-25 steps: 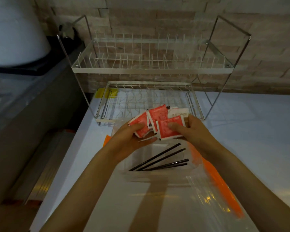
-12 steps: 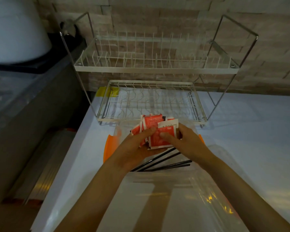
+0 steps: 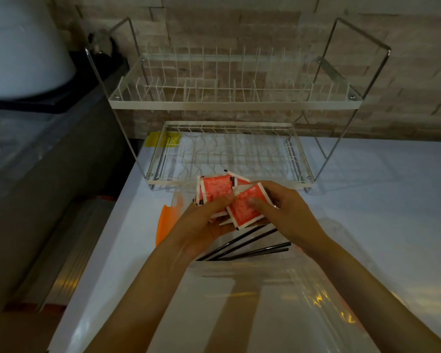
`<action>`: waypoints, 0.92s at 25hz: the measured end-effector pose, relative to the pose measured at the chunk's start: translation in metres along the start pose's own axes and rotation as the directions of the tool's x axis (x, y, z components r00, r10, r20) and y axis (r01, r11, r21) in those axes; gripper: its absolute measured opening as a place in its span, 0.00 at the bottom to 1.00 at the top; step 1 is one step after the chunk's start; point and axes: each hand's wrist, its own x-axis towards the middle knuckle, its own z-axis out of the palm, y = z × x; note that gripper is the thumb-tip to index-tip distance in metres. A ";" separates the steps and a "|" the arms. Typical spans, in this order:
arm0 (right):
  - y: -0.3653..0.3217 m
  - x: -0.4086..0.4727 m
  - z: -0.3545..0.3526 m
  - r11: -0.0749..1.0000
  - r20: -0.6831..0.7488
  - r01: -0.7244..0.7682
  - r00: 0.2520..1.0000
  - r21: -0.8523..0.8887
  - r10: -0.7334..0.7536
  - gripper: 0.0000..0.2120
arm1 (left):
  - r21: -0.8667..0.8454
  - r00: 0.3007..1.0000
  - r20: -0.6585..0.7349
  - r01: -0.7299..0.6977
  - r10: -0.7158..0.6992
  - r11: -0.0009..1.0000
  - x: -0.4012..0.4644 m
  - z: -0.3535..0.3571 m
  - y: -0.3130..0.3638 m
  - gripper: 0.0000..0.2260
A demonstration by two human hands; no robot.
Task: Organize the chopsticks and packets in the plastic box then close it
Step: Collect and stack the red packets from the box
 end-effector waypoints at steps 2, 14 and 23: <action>0.000 0.000 0.000 1.000 -0.031 0.008 0.999 0.004 -0.008 0.14 | -0.003 1.000 -0.024 0.019 -0.019 1.000 0.000 0.001 -0.001 0.08; -0.010 0.001 -0.002 0.986 -0.037 -0.022 0.999 0.167 0.028 0.07 | -0.043 0.999 -0.052 0.006 -0.009 0.999 -0.002 -0.001 0.002 0.06; -0.015 0.007 -0.020 0.991 -0.070 -0.054 0.996 0.124 0.063 0.09 | -0.018 0.989 -0.146 -0.023 0.020 1.000 -0.003 -0.006 0.004 0.06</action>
